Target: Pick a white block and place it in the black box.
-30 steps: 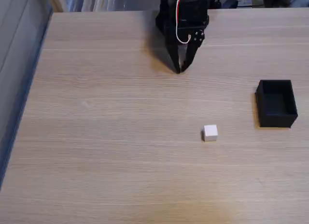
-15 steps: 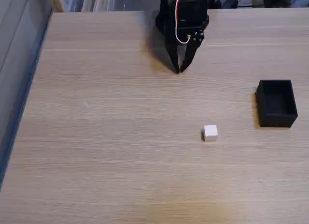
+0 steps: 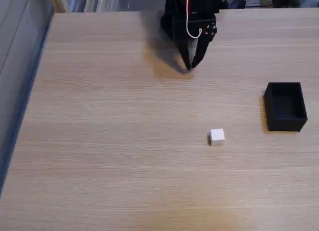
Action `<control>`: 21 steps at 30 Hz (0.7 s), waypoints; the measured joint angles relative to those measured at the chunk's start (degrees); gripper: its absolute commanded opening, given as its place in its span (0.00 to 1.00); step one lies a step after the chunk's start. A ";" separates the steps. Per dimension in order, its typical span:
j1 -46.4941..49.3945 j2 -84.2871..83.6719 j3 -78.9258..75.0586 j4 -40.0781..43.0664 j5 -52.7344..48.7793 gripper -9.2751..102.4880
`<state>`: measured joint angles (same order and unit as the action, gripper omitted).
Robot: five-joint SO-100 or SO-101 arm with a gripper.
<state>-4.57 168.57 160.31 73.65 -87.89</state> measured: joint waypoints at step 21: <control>-1.41 -35.51 -24.61 -7.91 5.19 0.36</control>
<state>-5.98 133.07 135.70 65.74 -82.71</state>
